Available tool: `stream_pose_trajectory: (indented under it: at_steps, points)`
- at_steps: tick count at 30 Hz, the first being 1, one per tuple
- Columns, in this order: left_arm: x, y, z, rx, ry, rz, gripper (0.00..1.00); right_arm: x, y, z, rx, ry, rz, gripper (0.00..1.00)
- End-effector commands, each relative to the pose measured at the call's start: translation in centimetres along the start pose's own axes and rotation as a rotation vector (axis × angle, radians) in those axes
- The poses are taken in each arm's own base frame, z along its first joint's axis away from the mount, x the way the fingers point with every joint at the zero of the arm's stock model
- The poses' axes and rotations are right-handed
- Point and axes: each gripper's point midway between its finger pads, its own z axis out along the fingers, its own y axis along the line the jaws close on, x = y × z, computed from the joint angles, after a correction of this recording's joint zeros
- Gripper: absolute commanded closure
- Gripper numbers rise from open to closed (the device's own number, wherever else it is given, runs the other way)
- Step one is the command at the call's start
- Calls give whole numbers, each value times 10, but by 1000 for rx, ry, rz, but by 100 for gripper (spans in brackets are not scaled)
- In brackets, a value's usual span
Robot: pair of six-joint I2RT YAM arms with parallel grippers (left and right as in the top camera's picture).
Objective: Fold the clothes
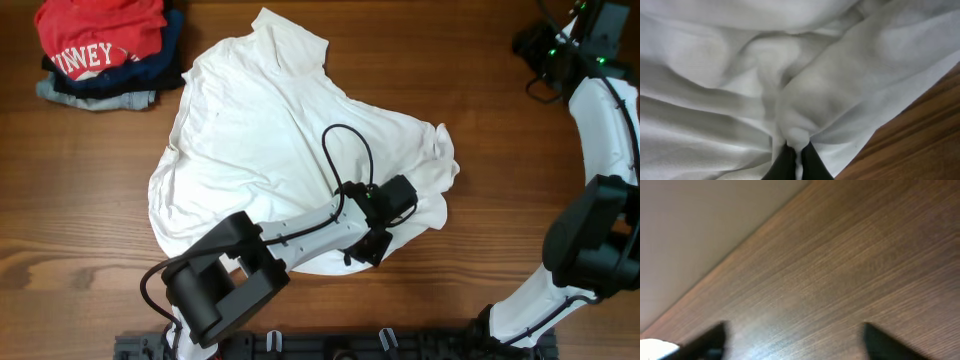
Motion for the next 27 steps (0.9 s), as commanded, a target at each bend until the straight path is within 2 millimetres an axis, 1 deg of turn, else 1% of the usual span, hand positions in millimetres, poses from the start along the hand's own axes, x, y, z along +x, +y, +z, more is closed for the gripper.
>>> stream_pose_trajectory:
  at_steps: [1,2,3,4,5,6,7,8,9,10,11,12,13,15,16,18,21,22,24,26,27]
  points:
    - [14,-10,5,29,63,1,92,7,-1,-6,22,65,16,1]
    - [7,-14,-4,38,41,4,92,13,1,-10,16,98,21,1]
    - [-2,-21,-18,57,4,10,90,23,4,-14,-4,143,12,1]
    - [-11,-26,-32,72,-34,15,81,34,8,-17,-38,196,-16,10]
    - [-15,-29,-40,79,-55,18,77,43,12,-19,-64,234,-33,30]
    - [-23,-35,-56,102,-103,25,60,56,21,-21,-111,286,-82,51]
    - [-30,-39,-70,120,-145,31,19,66,27,-23,-126,318,-118,60]
    - [-34,-41,-79,123,-175,33,11,75,33,-23,-131,341,-150,61]
    - [-38,-39,-87,117,-202,22,0,84,42,-24,-144,360,-194,63]
    - [-44,-30,-96,92,-243,-42,0,94,52,-24,-151,377,-241,68]
    - [-49,-18,-103,69,-272,-120,0,107,57,-21,-110,391,-279,74]
    - [-51,-10,-107,63,-280,-169,0,114,56,-18,-52,396,-300,78]
    - [-52,-1,-110,62,-277,-224,0,128,54,-15,19,413,-327,83]
    - [-50,21,-112,41,-251,-314,0,154,59,-9,57,470,-376,89]
    - [-48,33,-112,28,-232,-348,0,171,59,-7,72,517,-380,95]
    - [-44,54,-112,6,-204,-415,0,196,55,-7,120,601,-338,96]
    - [-40,84,-114,-19,-171,-497,0,218,47,-7,158,680,-345,96]
    - [-38,95,-115,-28,-159,-530,0,220,47,-6,156,690,-343,96]
    - [-35,120,-117,-41,-142,-627,0,230,41,3,166,724,-348,95]
    - [-31,145,-120,-52,-127,-702,0,246,37,14,154,777,-331,96]
    - [-30,152,-121,-54,-125,-723,0,252,36,17,148,795,-324,96]
